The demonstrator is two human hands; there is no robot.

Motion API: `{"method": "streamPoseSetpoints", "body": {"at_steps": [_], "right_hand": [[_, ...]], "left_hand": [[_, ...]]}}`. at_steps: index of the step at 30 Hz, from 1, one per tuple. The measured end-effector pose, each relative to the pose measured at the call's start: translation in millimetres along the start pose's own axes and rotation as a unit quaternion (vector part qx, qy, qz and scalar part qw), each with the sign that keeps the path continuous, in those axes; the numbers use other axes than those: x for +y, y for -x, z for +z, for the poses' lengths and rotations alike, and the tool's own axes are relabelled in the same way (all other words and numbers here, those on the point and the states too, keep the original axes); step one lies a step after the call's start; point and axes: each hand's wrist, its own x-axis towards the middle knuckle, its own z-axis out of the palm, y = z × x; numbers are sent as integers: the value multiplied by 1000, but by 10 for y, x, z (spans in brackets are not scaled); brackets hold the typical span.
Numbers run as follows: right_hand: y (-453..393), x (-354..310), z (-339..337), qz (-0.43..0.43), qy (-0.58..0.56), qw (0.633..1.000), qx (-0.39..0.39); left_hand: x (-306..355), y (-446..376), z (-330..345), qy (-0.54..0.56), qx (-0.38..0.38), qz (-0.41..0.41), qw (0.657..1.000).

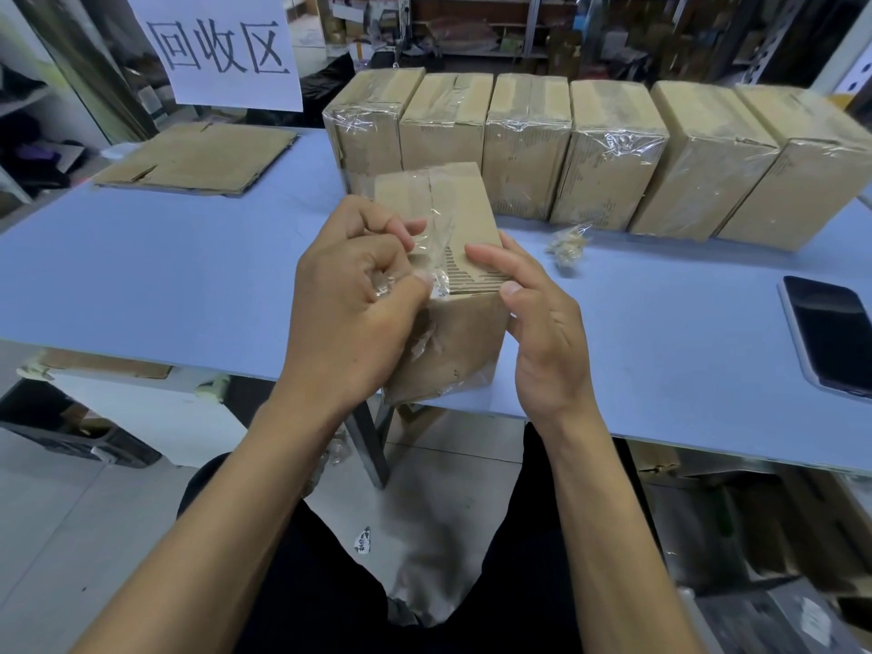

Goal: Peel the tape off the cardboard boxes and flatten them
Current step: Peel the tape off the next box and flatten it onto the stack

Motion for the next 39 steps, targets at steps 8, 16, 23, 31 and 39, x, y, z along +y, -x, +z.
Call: {"method": "streamPoseSetpoints", "body": {"at_steps": [8,16,23,31,39], "right_hand": [[-1,33,-1,7,0,1000,0],[-18,67,19,5,7,1000,3],[-26,82,44,-2,9,1000,10],[-22,70,54,-2,13,1000,18],[14,46,144,-9,49,998,29]], "left_hand": [[20,308,12,-81,74,21,994],[-71,559,115,-131,55,70,987],[-201,574,272,-142,170,125,967],[-285,675,388,-108,140,108,978],[-272,743,540,-114,223,69,966]]}}
